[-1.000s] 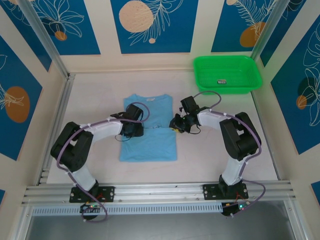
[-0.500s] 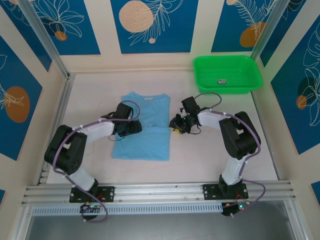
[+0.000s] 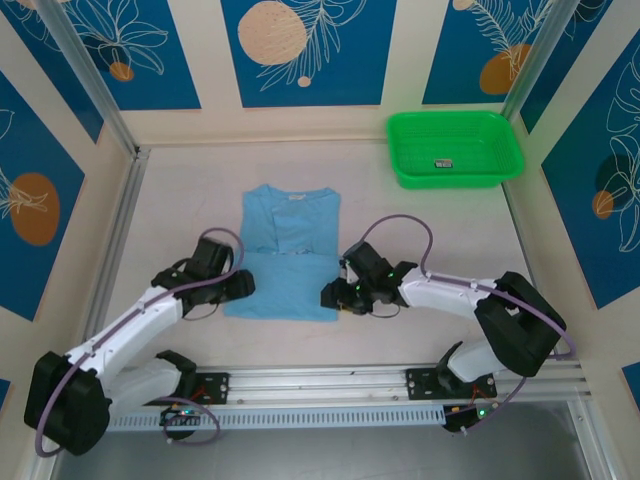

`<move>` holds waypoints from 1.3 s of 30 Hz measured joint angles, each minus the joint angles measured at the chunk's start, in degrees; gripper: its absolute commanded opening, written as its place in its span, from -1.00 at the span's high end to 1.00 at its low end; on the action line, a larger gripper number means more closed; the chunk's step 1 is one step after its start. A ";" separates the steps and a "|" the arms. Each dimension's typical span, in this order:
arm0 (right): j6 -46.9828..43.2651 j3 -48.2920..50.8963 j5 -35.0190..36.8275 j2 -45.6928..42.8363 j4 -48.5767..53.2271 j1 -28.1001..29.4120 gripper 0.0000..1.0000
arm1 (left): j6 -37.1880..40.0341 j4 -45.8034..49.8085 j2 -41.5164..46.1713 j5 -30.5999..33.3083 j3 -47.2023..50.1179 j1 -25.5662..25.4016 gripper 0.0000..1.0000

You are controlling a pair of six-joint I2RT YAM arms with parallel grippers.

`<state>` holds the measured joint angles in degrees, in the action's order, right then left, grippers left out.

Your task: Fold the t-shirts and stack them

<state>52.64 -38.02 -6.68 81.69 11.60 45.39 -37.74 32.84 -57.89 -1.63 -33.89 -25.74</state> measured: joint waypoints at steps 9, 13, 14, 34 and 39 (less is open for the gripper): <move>4.07 -2.40 2.01 5.05 -1.79 4.15 0.11 | -1.73 -2.56 -1.38 -4.48 5.27 -1.33 0.05; 6.05 -3.34 2.86 7.89 -1.81 3.76 0.14 | -1.88 -2.10 -3.13 -2.19 6.21 -1.79 0.07; 6.36 -3.34 2.91 7.91 -1.81 3.69 0.14 | -2.21 -1.90 -3.61 -1.51 6.38 -1.90 0.08; 7.43 6.69 4.13 -5.84 1.57 -1.18 -0.05 | -10.64 5.25 7.48 4.83 8.46 -2.32 -0.04; 7.30 8.15 4.66 -13.86 5.44 -2.12 -0.06 | -11.30 3.56 7.50 -4.26 8.79 -2.43 -0.03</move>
<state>59.94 -29.87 -2.02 67.83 17.04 43.27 -49.04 36.40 -50.39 -5.89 -25.10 -28.16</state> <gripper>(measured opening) 0.532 0.518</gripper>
